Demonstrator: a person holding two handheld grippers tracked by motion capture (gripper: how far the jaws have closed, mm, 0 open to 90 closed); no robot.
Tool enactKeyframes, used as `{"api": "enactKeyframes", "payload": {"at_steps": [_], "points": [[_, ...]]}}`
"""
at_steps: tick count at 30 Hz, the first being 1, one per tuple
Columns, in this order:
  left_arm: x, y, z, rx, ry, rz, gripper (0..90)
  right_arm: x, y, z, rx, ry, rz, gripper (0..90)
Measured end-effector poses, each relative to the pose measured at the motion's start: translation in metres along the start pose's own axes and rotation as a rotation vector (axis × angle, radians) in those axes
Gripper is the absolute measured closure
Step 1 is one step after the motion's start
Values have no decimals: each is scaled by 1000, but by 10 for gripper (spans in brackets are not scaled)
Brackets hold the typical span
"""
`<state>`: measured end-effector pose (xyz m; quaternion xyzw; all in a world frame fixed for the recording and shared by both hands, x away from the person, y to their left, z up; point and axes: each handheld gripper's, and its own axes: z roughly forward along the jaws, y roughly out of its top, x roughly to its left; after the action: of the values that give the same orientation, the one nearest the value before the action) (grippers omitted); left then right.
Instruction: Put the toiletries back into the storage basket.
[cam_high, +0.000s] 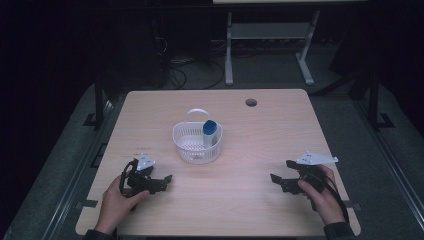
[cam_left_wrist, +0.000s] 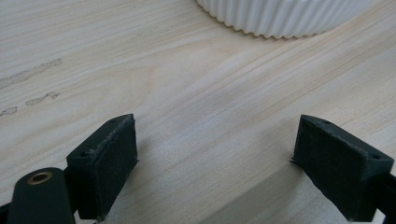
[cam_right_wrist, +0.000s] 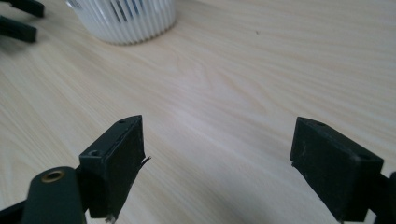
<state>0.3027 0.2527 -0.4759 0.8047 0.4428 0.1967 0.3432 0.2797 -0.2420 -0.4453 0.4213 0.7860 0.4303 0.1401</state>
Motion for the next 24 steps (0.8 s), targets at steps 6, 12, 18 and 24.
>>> {"api": "enactKeyframes", "payload": {"at_steps": [6, 12, 18, 24], "points": [[0, 0, 0, 2, 0, 2, 126, -4, -12, 0, 49, -47, -7, 170], [0, 0, 0, 2, 0, 2, 126, -6, -21, -1, 89, -82, -19, 170], [0, 0, 0, 2, 0, 2, 126, -11, -31, 3, 145, -132, -35, 170], [0, 0, 0, 3, 0, 3, 127, -12, -35, 5, 151, -137, -34, 166]]}}
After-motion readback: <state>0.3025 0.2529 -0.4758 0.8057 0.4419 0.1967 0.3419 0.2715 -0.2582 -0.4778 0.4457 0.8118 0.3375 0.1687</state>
